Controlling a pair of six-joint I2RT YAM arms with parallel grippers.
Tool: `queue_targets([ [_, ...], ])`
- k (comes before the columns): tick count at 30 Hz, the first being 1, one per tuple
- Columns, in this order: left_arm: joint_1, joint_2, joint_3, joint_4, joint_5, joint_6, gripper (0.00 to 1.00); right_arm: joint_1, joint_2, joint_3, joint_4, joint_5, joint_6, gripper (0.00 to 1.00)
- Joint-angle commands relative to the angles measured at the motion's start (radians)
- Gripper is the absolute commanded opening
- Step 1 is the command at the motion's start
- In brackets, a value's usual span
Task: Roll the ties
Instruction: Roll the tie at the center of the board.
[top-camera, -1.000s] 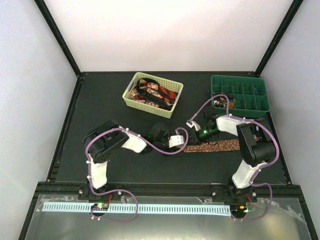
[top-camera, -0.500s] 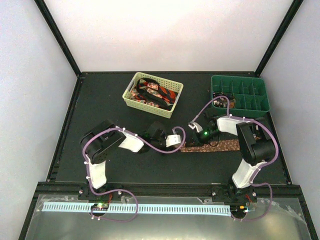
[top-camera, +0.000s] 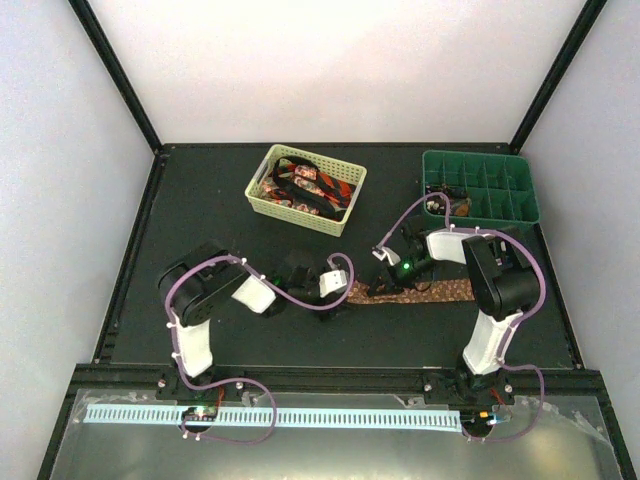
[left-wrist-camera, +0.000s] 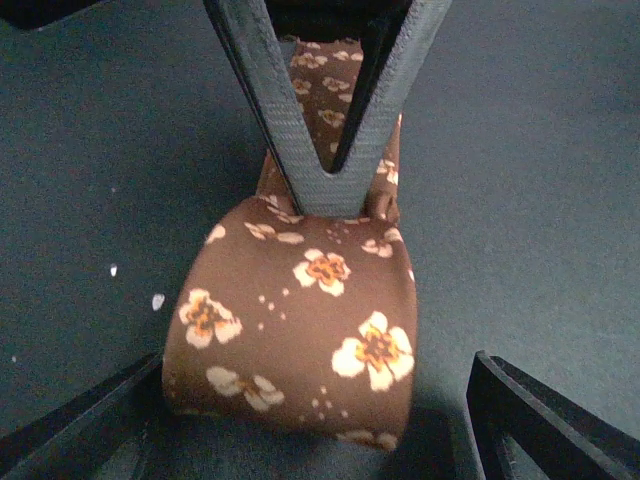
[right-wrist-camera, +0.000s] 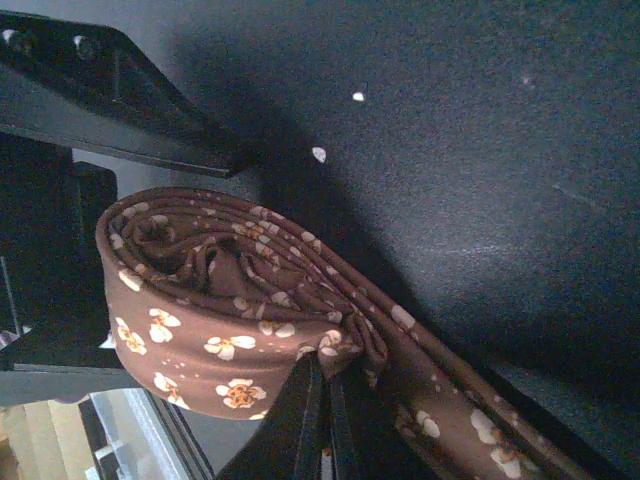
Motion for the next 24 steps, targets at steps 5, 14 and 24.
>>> queue_targets([
  [5, 0.000, 0.140, 0.048, 0.164, 0.085, -0.067, 0.77, 0.015, 0.034, -0.009, 0.004, 0.114, 0.003, 0.02],
  [14, -0.003, 0.127, 0.030, 0.178, 0.119, -0.047, 0.50, 0.069, 0.100, 0.033, 0.016, 0.062, 0.011, 0.02],
  [24, -0.052, 0.077, 0.100, -0.089, -0.028, 0.053, 0.37, 0.062, 0.079, 0.034, 0.021, 0.023, 0.005, 0.06],
])
